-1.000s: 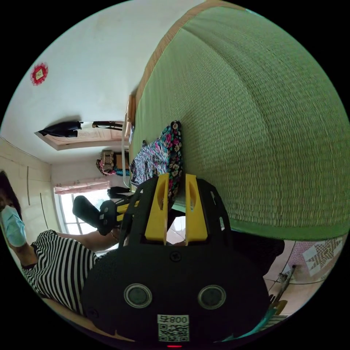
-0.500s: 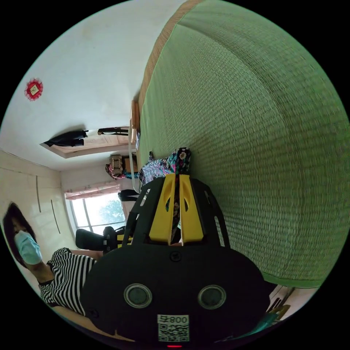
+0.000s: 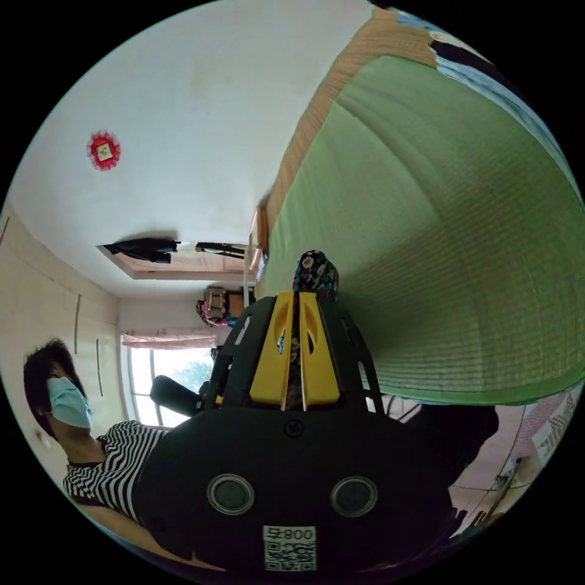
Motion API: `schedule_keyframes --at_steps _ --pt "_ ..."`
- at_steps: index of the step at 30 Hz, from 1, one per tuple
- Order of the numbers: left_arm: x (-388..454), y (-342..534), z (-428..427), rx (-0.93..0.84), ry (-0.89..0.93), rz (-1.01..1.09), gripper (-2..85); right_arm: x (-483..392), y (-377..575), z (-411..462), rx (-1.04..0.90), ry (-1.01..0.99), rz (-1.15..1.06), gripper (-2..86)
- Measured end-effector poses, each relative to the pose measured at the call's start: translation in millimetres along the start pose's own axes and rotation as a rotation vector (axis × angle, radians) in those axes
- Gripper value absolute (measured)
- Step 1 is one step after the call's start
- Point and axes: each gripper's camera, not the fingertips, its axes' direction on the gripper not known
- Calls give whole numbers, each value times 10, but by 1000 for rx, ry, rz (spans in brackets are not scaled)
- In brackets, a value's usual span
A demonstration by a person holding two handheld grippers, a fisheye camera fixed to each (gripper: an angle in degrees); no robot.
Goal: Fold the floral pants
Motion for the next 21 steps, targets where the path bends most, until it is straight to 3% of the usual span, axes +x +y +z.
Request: schedule_keyframes --at_steps 12,21 --pt "-1007 973 -2997 394 37 -487 19 -1026 -19 1959 -199 -50 -245 12" --pt "-1812 1847 -4569 522 48 -818 17 -1052 5 3993 -398 135 -310 10"
